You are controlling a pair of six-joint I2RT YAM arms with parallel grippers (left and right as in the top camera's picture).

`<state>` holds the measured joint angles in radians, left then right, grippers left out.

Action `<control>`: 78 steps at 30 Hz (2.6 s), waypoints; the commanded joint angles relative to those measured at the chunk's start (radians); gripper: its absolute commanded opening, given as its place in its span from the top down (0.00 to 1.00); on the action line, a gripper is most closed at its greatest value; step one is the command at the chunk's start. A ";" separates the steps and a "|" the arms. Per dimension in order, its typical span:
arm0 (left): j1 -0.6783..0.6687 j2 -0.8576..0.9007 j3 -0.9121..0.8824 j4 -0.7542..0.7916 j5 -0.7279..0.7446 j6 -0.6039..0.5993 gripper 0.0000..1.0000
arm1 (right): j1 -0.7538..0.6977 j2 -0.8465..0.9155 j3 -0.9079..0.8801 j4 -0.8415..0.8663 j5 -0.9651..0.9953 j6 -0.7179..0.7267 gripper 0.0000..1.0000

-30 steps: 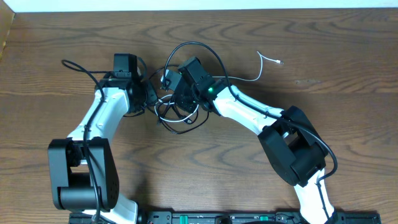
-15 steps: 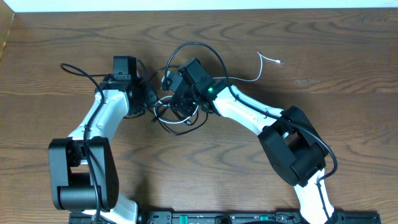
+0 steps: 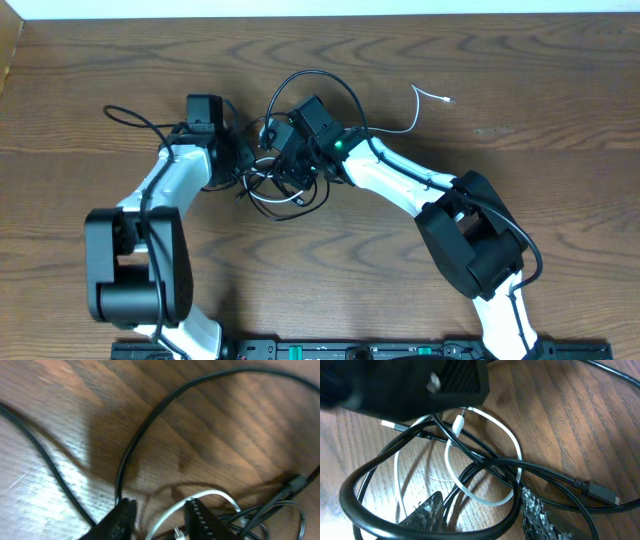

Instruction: Untangle cables

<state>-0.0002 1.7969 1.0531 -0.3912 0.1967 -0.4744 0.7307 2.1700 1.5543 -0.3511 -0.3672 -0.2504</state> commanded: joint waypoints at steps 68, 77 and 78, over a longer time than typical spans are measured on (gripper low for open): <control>0.128 0.030 0.005 0.056 0.338 0.125 0.65 | -0.139 -0.155 -0.007 -0.376 -0.124 0.713 0.59; 0.128 0.030 0.005 0.056 0.338 0.125 0.62 | -0.141 -0.155 -0.179 -0.143 -0.224 0.812 0.67; 0.128 0.030 0.005 0.056 0.338 0.125 0.62 | -0.142 -0.155 -0.204 -0.106 -0.236 0.828 0.68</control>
<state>0.1272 1.8179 1.0531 -0.3332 0.5442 -0.3637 0.5873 2.0224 1.4094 -0.5102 -0.5415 0.5354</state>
